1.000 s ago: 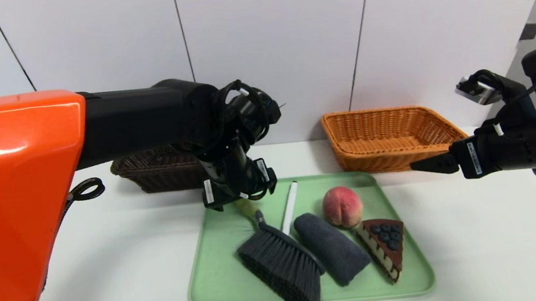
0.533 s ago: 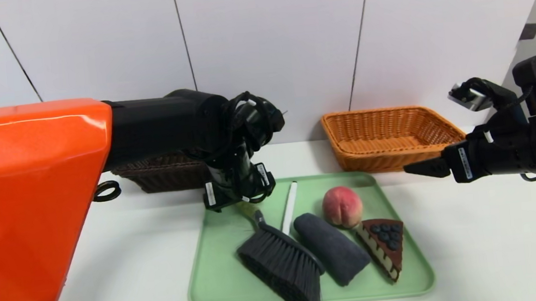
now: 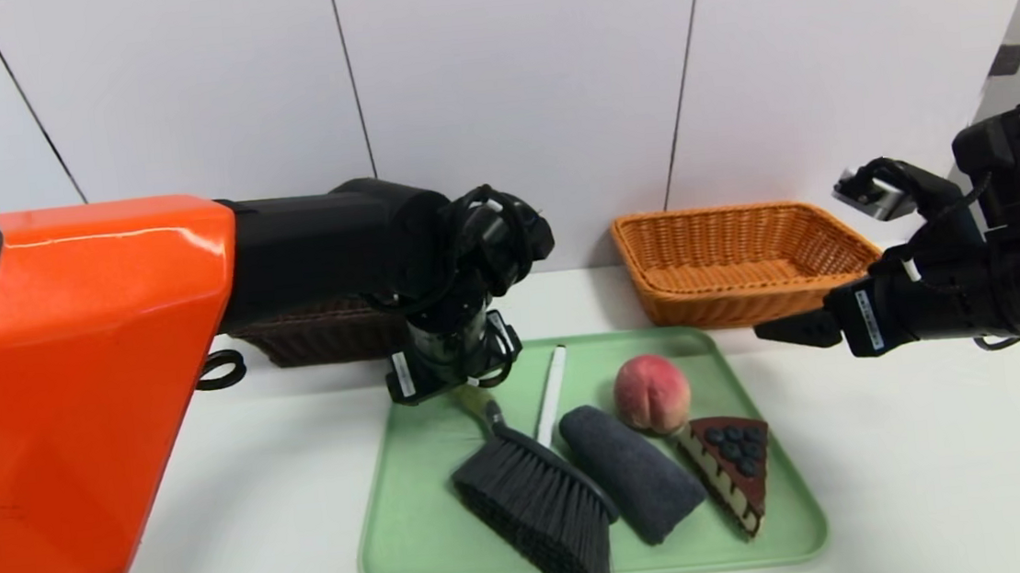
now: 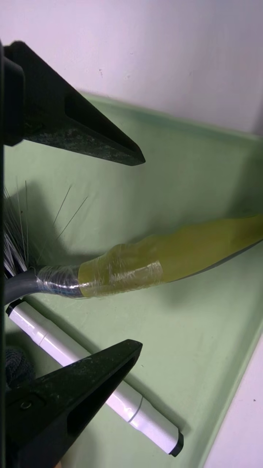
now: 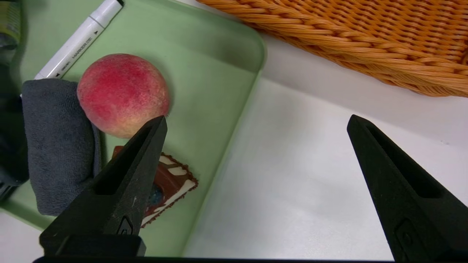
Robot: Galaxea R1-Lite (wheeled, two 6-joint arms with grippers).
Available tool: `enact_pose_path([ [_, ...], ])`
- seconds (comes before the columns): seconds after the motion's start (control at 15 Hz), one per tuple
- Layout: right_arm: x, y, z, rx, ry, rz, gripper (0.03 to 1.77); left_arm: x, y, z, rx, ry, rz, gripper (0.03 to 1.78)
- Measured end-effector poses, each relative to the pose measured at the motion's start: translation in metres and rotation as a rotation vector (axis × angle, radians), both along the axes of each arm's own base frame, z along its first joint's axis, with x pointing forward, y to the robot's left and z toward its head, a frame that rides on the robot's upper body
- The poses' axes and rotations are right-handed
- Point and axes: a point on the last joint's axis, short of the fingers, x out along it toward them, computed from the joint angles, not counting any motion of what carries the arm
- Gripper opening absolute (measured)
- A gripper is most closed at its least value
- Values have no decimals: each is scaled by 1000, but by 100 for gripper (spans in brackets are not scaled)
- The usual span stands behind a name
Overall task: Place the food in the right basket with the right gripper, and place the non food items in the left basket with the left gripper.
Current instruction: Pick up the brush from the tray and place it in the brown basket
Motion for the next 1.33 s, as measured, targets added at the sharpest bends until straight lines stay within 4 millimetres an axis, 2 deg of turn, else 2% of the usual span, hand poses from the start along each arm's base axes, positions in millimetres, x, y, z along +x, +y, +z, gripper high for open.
enact_pose_path([
  [0.8,0,4,-1,-2,4,15,170,12,-9,-28,90,-42,69,169],
  [1.33,0,4,-2,-1,7,14,170,11,-8,-29,94,-34,69,169],
])
